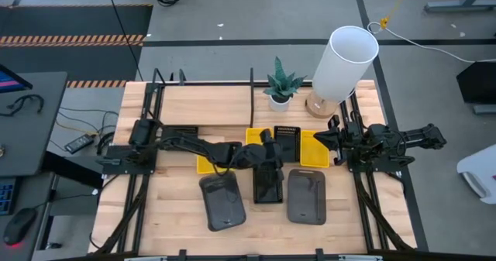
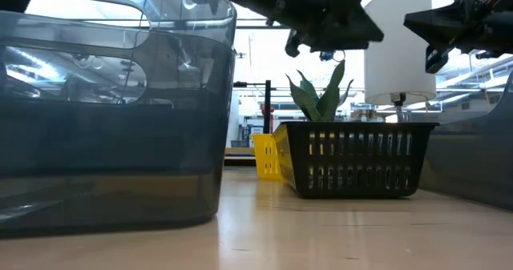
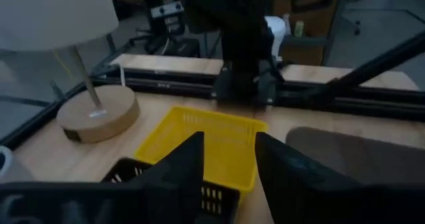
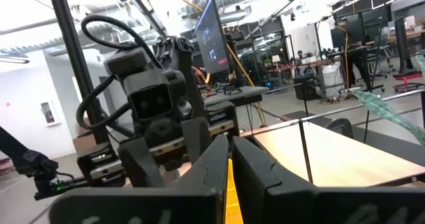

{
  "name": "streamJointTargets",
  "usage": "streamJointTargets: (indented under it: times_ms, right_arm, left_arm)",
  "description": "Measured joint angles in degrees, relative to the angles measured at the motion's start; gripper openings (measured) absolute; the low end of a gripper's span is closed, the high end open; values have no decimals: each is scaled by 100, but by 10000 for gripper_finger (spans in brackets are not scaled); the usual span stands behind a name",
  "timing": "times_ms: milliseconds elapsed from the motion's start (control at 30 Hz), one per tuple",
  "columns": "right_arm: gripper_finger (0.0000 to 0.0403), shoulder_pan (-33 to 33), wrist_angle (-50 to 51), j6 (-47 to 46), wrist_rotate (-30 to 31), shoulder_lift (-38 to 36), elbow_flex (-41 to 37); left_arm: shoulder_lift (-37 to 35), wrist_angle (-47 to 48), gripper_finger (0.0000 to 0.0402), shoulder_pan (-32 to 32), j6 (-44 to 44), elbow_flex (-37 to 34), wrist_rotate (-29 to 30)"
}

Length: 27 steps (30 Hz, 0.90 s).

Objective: Stack baskets on shelf by color
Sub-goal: Stack the transparent black bin on the transparent black bins

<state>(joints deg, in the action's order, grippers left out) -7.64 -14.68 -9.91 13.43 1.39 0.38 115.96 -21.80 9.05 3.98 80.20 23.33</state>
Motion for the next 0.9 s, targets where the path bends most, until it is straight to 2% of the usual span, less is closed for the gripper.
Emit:
streamJointTargets:
  times_ms: [200, 333, 467, 700, 800, 900]
  right_arm:
    - [27, 0, -17, 0, -3, 11, -2]
    - [27, 0, -3, 0, 2, 13, -2]
    - [27, 0, -7, 0, -5, 15, -2]
    - [27, 0, -19, 0, -1, 22, -2]
    - [27, 0, -21, 0, -2, 22, -2]
    - [27, 2, -22, 0, -2, 22, -2]
  left_arm:
    - [292, -790, 142, -117, 129, 119, -460]
    - [531, -534, 141, -126, 283, 471, -600]
    - [926, 154, 141, -58, 127, 1171, -610]
    - [1558, 2582, 143, -20, -169, 2757, -659]
    - [1734, 3181, 151, -67, -171, 3166, -840]
    - [1808, 3367, 162, -110, -171, 3270, -1159]
